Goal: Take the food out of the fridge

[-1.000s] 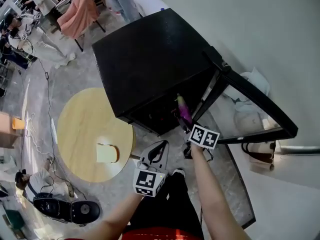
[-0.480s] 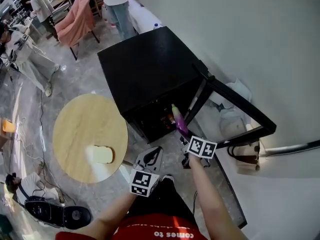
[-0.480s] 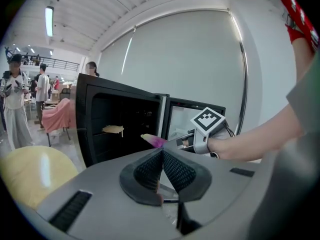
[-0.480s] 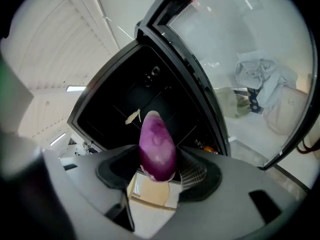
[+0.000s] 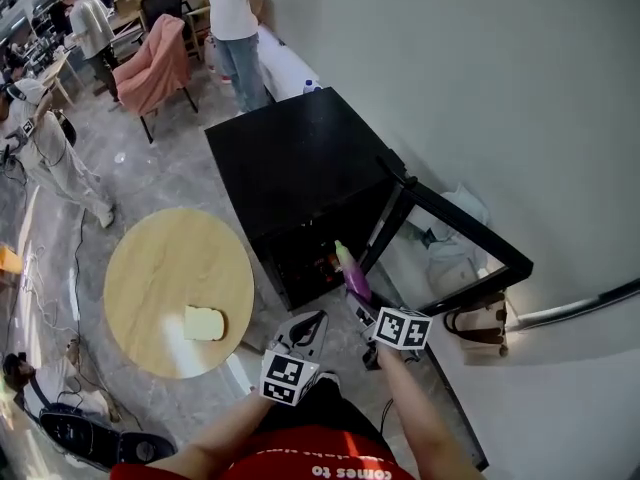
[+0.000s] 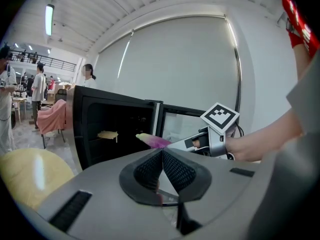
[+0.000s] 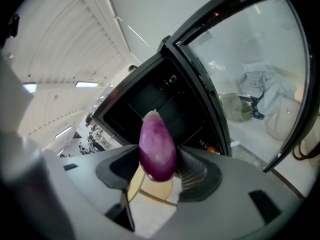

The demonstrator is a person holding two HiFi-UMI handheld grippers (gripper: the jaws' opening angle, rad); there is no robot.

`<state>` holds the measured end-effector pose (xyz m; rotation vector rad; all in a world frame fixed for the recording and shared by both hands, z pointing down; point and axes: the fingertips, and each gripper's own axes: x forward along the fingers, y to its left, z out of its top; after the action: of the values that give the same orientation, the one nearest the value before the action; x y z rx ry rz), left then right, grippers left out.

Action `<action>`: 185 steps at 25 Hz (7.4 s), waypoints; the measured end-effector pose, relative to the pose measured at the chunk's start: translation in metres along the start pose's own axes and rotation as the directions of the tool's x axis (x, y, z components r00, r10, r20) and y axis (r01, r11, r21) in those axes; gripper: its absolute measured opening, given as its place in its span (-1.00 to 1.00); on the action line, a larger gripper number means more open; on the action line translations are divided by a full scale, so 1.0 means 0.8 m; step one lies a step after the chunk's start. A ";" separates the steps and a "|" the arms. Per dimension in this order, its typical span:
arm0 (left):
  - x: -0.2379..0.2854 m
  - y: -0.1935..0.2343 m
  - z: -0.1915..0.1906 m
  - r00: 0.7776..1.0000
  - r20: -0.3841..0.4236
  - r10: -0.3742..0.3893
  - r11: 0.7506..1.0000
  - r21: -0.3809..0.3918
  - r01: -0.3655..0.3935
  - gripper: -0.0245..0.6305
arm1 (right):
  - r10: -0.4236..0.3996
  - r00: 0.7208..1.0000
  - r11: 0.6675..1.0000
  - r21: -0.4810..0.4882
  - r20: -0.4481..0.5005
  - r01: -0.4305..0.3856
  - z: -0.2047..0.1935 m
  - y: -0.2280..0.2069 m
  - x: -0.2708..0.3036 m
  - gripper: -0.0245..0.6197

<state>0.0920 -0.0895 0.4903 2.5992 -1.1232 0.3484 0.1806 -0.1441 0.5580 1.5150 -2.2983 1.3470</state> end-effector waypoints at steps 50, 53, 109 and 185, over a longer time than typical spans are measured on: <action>-0.316 0.188 -0.097 0.669 -0.007 0.743 0.632 -0.321 -0.705 -0.90 | 0.038 0.787 0.725 -0.525 -0.616 -0.445 -0.239 0.242 0.317 -0.18; -0.325 0.187 -0.103 0.652 -0.018 0.758 0.612 -0.329 -0.719 -0.90 | -0.008 0.789 0.705 -0.563 -0.615 -0.432 -0.249 0.227 0.328 -0.18; -0.219 0.123 -0.076 0.878 -0.035 0.477 0.858 -0.196 -0.474 -0.90 | -0.172 0.844 0.874 -0.474 -0.508 -0.107 -0.222 0.041 0.150 -0.17; 0.038 0.076 -0.017 0.982 -0.118 0.149 0.988 -0.008 -0.151 -0.90 | 0.370 0.890 0.648 0.612 0.267 -0.453 0.094 0.038 0.276 -0.18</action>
<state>0.0663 -0.1446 0.5234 2.4503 -1.2779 0.5154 0.0731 -0.3486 0.6020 1.2260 -2.4737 2.4872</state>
